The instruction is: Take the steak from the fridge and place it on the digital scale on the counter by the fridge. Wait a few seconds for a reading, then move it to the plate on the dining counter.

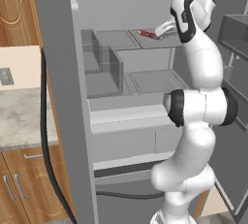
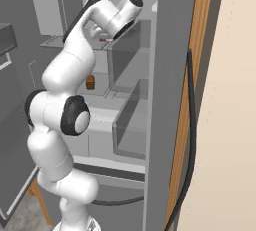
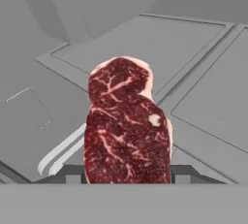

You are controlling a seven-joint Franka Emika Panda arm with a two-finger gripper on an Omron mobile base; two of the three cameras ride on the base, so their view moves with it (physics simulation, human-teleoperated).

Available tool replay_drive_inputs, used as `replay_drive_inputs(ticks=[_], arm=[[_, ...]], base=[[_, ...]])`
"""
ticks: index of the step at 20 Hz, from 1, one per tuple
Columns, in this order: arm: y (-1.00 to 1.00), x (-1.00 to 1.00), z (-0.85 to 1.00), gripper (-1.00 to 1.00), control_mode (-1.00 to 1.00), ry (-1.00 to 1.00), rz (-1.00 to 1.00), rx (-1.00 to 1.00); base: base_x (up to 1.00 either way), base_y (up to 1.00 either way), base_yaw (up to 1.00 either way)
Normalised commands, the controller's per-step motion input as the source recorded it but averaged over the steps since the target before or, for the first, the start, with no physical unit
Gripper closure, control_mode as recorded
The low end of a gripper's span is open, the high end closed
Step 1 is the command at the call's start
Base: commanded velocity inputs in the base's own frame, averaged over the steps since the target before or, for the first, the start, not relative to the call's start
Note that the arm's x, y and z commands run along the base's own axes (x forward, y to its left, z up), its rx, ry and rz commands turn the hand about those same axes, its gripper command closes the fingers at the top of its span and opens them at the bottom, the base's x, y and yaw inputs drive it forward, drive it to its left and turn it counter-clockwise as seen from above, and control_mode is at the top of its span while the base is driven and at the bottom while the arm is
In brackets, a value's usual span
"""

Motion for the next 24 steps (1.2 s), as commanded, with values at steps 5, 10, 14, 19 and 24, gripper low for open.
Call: replay_drive_inputs(ticks=[5,10,14,19,24], arm=[[0.0,-1.0,0.08,1.0,-1.0,-0.21,0.0,0.04],[0.3,-0.86,0.37,1.0,-1.0,-0.01,0.0,-0.13],[0.05,-0.54,0.1,1.0,-1.0,0.09,-0.08,-0.21],[-0.06,-0.73,0.0,1.0,-1.0,0.09,-0.14,-0.12],[-0.26,-0.95,0.0,1.0,-1.0,0.0,-0.12,0.0]], base=[[0.0,0.0,0.0],[0.0,0.0,0.0],[0.0,0.0,0.0],[0.0,0.0,0.0],[0.0,0.0,0.0]])
